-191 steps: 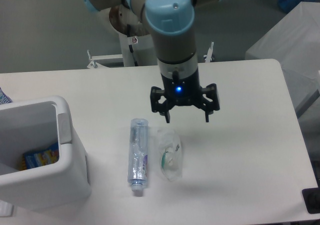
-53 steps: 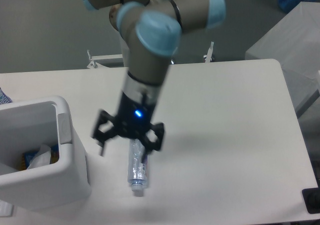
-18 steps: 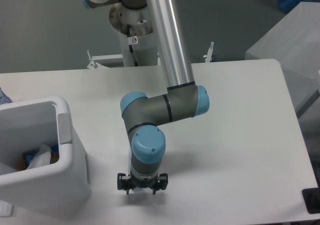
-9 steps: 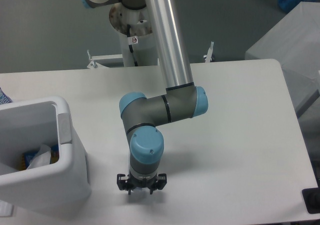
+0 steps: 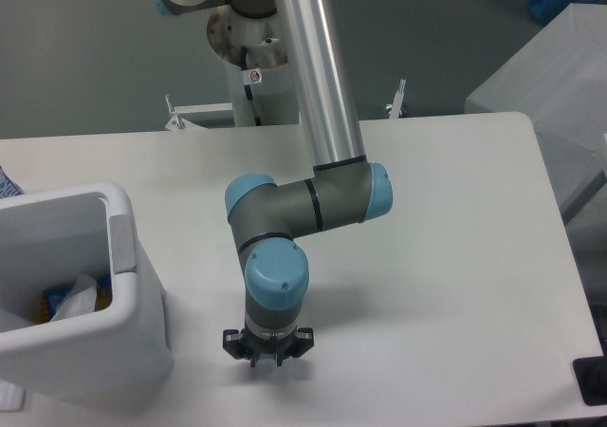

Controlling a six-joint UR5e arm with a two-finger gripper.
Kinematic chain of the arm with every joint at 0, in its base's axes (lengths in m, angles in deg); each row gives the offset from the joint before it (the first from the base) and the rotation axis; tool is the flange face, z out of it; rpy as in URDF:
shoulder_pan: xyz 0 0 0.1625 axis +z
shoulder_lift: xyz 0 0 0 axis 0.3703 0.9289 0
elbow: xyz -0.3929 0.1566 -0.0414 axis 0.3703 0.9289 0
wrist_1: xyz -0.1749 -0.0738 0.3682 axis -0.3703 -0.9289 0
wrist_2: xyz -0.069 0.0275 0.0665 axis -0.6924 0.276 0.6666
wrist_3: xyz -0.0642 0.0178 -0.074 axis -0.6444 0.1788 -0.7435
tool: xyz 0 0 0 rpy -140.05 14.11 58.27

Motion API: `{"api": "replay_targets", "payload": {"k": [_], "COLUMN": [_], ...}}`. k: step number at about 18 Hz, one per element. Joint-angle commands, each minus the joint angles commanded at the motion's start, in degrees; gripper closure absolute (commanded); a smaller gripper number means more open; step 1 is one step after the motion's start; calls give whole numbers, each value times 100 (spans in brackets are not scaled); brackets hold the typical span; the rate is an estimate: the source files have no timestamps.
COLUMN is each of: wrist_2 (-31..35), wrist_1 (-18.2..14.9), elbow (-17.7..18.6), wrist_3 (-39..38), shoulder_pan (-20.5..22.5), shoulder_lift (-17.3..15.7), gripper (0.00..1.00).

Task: Place the trash in the trash can
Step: 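Lower the gripper onto the bottle and close it around the bottle, then lift the bottle upright and carry it over the trash bin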

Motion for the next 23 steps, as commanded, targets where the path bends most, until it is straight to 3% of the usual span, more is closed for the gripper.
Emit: {"api": "replay_targets", "payload": {"k": [6,9,13,17,21,23], "wrist_2": [9,-44,-105,-465,-615,-799], "wrist_1": [0,0,122,622,1606,1897], "elbow": [9,-17,-473,-1124,-1537,-1783], "wrist_3": [9,96,36,-368,-712,-738], "shoulder_pan": [0,87,325,404,431,431], "shoulder_lift": [-70,-403,-756,-765,-773,-826], "gripper": [74,74,74,74,74,74]}}
